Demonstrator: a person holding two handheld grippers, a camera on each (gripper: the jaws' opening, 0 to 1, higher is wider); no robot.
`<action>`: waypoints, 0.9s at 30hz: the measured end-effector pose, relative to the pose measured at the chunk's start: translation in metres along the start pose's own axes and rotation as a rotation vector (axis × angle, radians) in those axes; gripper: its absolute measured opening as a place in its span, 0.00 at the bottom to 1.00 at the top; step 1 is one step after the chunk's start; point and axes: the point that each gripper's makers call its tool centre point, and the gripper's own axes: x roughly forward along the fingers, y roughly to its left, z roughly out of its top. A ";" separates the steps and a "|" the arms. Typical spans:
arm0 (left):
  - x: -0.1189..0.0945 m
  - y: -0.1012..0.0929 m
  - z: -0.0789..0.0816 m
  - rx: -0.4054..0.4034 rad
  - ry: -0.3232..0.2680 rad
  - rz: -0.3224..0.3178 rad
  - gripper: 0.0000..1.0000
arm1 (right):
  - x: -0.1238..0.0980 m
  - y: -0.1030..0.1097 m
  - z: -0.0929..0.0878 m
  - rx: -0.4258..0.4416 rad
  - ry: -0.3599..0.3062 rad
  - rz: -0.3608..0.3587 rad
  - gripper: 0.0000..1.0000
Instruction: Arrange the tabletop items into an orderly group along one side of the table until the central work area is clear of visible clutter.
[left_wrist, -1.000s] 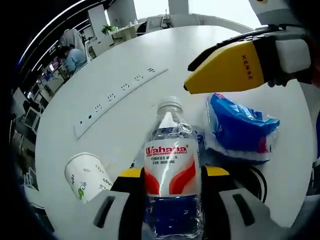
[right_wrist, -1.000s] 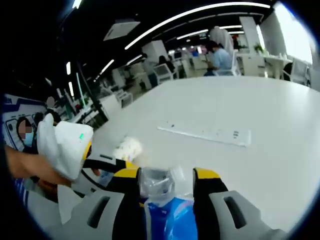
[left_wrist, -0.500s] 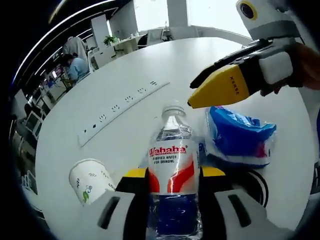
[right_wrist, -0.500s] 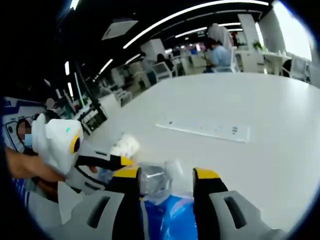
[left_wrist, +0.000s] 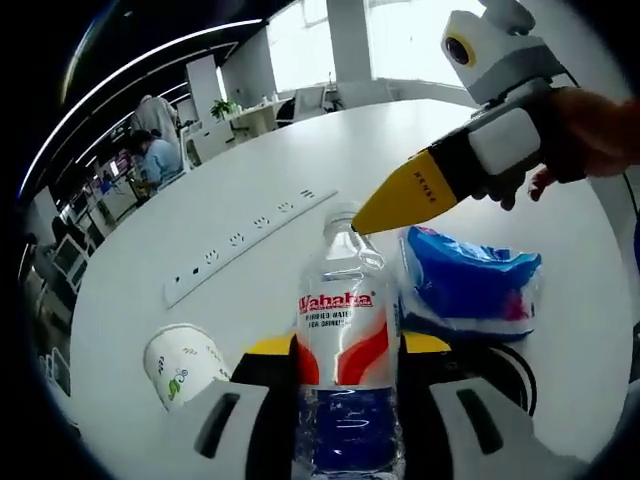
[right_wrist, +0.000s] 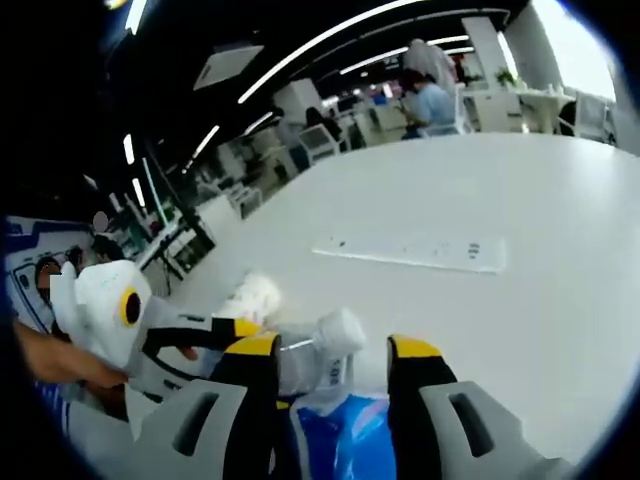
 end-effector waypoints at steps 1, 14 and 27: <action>0.000 0.000 0.003 -0.003 -0.021 0.001 0.35 | 0.001 0.000 0.000 0.010 0.001 0.001 0.39; -0.003 0.000 0.008 -0.007 -0.106 0.010 0.36 | 0.014 0.009 0.004 0.144 -0.021 0.036 0.33; -0.006 0.002 0.013 -0.024 -0.199 0.007 0.36 | 0.011 0.012 0.006 0.335 -0.063 0.068 0.25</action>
